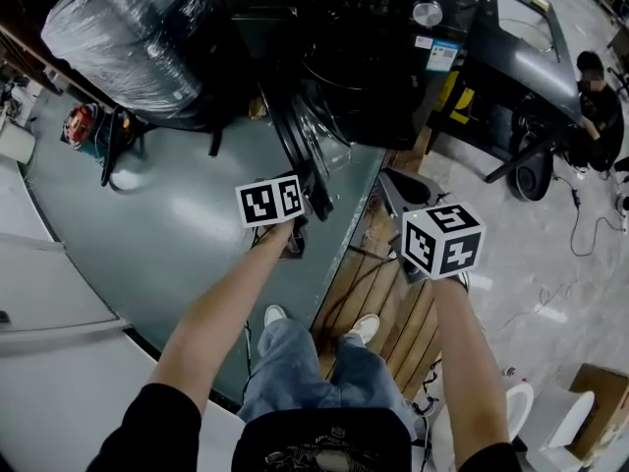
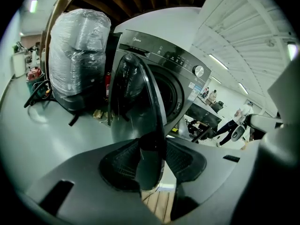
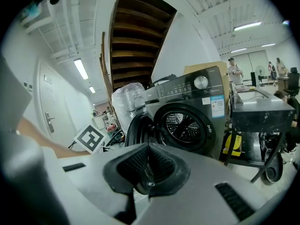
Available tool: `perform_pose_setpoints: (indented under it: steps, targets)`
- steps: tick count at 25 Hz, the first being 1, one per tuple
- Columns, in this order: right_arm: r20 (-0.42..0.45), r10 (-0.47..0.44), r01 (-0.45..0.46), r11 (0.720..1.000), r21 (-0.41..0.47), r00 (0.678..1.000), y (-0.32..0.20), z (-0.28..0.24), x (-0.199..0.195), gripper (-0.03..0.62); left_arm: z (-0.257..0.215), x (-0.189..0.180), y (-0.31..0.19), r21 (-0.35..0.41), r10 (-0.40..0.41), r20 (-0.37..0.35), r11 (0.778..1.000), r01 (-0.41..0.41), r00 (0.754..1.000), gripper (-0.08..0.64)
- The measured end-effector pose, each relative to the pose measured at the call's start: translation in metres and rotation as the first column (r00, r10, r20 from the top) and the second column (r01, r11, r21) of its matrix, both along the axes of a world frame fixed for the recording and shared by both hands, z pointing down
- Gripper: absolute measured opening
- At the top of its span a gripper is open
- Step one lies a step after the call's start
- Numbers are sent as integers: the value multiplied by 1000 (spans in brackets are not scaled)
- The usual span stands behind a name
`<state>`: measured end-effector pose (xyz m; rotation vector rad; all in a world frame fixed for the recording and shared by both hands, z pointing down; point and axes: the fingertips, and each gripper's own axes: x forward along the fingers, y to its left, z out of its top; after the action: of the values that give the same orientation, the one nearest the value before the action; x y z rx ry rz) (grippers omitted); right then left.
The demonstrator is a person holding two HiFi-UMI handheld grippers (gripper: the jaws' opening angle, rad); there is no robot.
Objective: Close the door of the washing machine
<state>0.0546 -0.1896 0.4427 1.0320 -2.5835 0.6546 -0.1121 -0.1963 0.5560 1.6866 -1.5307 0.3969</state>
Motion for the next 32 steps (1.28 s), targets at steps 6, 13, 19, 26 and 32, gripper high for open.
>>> perform_pose_setpoints:
  steps: [6, 13, 19, 26, 32]
  targets:
    - [25, 20, -20, 1000, -11, 999, -17, 4, 29, 21, 1, 32, -25, 2, -27, -34, 1000, 27, 999, 183]
    - [48, 72, -71, 997, -21, 996, -30, 5, 69, 21, 4, 58, -47, -8, -58, -72, 998, 58, 996, 206]
    - [80, 107, -105, 994, -32, 991, -44, 8, 87, 21, 4, 81, -76, -7, -20, -103, 1000, 19, 994, 241]
    - [93, 127, -125, 992, -28, 987, -68, 9, 91, 21, 6, 99, -96, -26, -5, -111, 1000, 2, 994, 258]
    - [114, 148, -148, 989, -12, 982, -88, 3, 93, 21, 4, 109, -110, -8, 23, -156, 1000, -24, 988, 272]
